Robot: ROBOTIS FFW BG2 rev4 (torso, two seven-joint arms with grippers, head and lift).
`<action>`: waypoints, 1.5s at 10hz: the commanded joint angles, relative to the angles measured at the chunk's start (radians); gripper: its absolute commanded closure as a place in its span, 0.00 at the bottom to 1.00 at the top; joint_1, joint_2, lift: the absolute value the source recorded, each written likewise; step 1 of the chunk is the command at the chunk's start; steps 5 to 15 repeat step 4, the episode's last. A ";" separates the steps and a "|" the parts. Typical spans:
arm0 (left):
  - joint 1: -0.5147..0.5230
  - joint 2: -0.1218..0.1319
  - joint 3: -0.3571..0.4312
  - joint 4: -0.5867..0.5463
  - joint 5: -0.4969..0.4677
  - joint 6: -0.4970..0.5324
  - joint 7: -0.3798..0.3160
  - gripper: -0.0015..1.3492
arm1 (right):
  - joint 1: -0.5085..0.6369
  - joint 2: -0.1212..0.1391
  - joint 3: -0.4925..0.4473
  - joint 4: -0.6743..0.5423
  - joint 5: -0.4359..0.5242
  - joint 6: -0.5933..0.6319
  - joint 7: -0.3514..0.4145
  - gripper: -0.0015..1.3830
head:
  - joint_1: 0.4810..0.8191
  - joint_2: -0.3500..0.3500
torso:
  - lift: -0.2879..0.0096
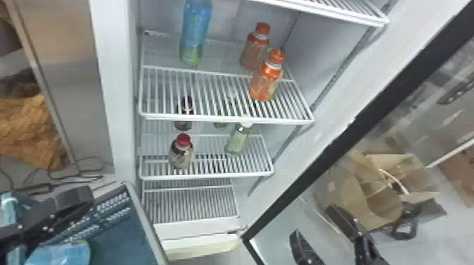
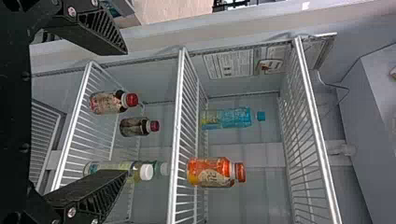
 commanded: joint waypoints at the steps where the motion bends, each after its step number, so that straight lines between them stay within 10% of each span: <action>1: 0.000 0.000 0.000 0.000 0.002 0.001 0.000 0.89 | -0.002 0.000 0.002 0.001 0.001 0.000 0.000 0.10 | 0.63 0.00 | 0.93; 15: 0.003 -0.002 0.004 0.000 0.002 0.001 0.000 0.89 | -0.004 -0.003 0.004 0.001 0.001 0.000 0.000 0.10 | 0.63 0.00 | 0.93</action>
